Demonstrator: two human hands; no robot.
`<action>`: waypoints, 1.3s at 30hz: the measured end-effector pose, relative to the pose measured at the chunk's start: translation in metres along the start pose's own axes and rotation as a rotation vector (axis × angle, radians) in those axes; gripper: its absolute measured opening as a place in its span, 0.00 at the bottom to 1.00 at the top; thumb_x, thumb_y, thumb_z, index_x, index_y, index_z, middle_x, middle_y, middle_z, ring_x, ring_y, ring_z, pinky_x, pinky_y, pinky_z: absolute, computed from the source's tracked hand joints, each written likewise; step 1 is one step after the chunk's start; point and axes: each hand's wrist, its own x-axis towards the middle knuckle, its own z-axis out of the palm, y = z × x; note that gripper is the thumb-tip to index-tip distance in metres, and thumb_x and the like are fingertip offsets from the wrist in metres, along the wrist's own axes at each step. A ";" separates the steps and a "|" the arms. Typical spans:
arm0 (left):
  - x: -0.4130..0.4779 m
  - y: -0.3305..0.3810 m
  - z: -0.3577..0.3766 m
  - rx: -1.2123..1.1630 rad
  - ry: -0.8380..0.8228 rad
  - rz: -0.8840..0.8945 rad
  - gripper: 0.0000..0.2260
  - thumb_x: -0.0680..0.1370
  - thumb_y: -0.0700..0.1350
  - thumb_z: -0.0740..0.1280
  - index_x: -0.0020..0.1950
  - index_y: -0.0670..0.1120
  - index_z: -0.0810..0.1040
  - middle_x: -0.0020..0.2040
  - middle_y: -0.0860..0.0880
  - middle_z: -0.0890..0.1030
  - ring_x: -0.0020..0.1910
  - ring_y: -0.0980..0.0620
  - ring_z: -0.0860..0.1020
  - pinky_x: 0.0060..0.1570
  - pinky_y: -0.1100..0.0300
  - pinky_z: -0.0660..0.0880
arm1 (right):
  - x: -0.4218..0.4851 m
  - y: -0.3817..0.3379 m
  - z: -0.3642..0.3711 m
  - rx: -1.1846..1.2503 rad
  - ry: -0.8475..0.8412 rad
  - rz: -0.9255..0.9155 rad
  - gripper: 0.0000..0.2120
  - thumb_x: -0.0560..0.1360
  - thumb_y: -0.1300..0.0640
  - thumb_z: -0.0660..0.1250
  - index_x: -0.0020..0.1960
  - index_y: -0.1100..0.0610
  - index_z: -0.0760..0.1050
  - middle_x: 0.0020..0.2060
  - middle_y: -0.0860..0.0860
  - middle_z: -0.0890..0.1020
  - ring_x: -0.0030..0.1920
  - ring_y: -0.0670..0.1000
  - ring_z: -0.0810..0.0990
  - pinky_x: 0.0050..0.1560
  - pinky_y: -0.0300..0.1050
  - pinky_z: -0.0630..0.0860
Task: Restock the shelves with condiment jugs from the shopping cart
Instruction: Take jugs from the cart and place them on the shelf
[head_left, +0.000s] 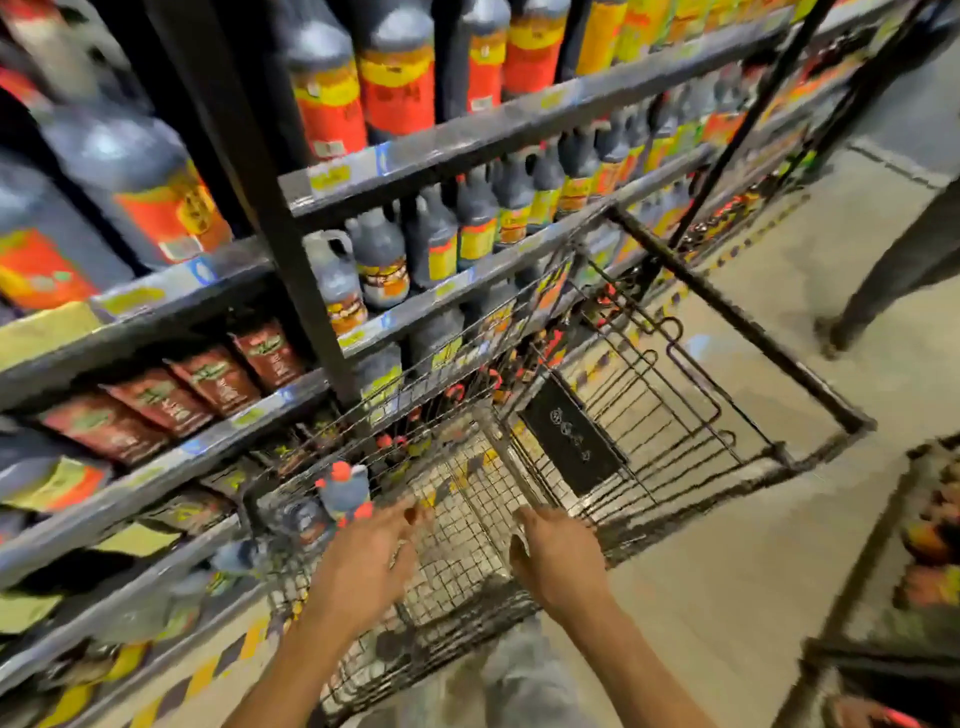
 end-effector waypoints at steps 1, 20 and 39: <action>0.000 -0.003 0.001 0.017 0.005 -0.066 0.07 0.78 0.49 0.64 0.52 0.52 0.80 0.52 0.51 0.81 0.50 0.47 0.81 0.44 0.52 0.77 | 0.016 0.001 0.003 -0.020 -0.017 -0.061 0.13 0.71 0.54 0.70 0.54 0.54 0.80 0.44 0.51 0.84 0.43 0.56 0.84 0.43 0.52 0.83; -0.028 -0.005 0.122 -0.447 0.049 -0.913 0.18 0.77 0.48 0.62 0.65 0.45 0.78 0.61 0.44 0.81 0.61 0.41 0.79 0.59 0.52 0.75 | 0.169 -0.076 0.128 0.208 -0.544 -0.498 0.26 0.79 0.48 0.69 0.73 0.55 0.69 0.54 0.56 0.82 0.50 0.61 0.83 0.44 0.50 0.79; -0.018 -0.049 0.190 -1.093 0.337 -1.025 0.48 0.67 0.54 0.81 0.79 0.47 0.58 0.72 0.54 0.65 0.70 0.52 0.69 0.61 0.62 0.73 | 0.203 -0.112 0.181 0.920 -0.570 -0.380 0.08 0.79 0.64 0.70 0.41 0.59 0.77 0.30 0.54 0.71 0.31 0.41 0.70 0.36 0.32 0.68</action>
